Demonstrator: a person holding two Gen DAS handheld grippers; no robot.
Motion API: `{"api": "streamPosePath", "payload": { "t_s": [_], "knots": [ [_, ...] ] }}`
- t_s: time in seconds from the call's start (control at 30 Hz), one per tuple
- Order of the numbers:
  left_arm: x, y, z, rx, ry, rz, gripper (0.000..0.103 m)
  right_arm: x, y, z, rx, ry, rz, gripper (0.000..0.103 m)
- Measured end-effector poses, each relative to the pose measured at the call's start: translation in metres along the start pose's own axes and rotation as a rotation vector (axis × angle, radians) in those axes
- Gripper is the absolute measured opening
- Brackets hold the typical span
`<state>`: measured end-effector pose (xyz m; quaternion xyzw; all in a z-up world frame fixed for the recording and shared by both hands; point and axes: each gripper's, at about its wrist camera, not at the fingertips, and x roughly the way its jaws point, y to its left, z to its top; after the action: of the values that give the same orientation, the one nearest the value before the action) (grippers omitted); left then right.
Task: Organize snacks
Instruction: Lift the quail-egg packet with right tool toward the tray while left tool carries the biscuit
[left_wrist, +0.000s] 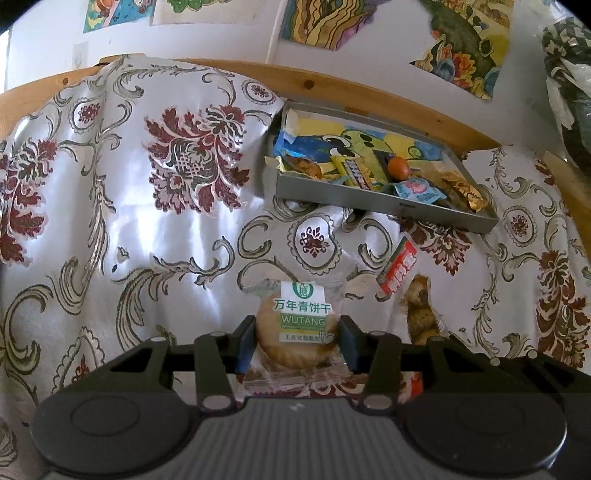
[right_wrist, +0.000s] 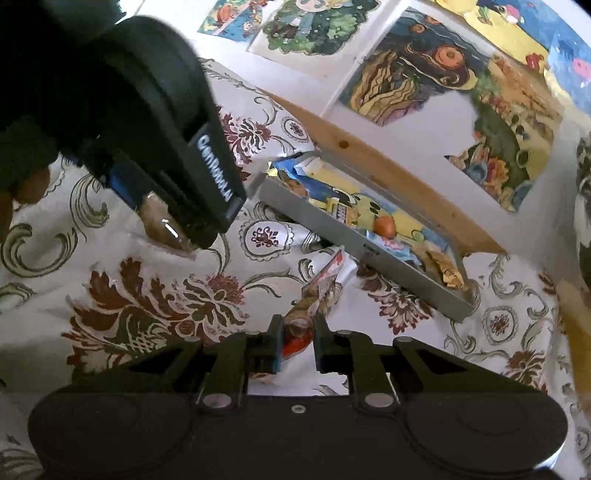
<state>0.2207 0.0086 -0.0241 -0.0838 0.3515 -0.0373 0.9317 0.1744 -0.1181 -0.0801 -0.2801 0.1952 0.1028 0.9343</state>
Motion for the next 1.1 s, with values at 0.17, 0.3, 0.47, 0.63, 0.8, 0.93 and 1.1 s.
{"api": "streamPosePath", "payload": {
  "t_s": [0.17,0.3,0.47,0.63,0.8,0.93,1.1],
  "knots": [
    [-0.001,0.000,-0.002,-0.001,0.002,-0.001,0.051,0.001,0.001,-0.003,-0.006,0.014,-0.013,0.016],
    [0.000,0.001,-0.003,-0.003,0.002,0.002,0.051,-0.005,0.010,-0.003,-0.109,-0.038,-0.066,0.015],
    [-0.001,0.002,-0.001,-0.004,-0.005,-0.001,0.051,-0.010,0.011,-0.002,-0.164,-0.070,-0.103,0.014],
    [-0.001,-0.001,0.007,0.002,-0.019,-0.006,0.051,-0.009,0.007,-0.001,-0.163,-0.065,-0.119,0.012],
    [0.001,-0.003,0.007,0.010,-0.019,-0.010,0.051,-0.008,0.011,-0.005,-0.195,-0.060,-0.128,0.011],
    [0.002,-0.002,0.006,0.009,-0.015,-0.013,0.051,-0.008,0.012,-0.004,-0.188,-0.056,-0.116,0.010],
    [0.002,-0.003,0.004,0.009,-0.008,-0.017,0.051,-0.001,-0.002,-0.004,-0.042,0.050,-0.061,0.011]
  ]
}}
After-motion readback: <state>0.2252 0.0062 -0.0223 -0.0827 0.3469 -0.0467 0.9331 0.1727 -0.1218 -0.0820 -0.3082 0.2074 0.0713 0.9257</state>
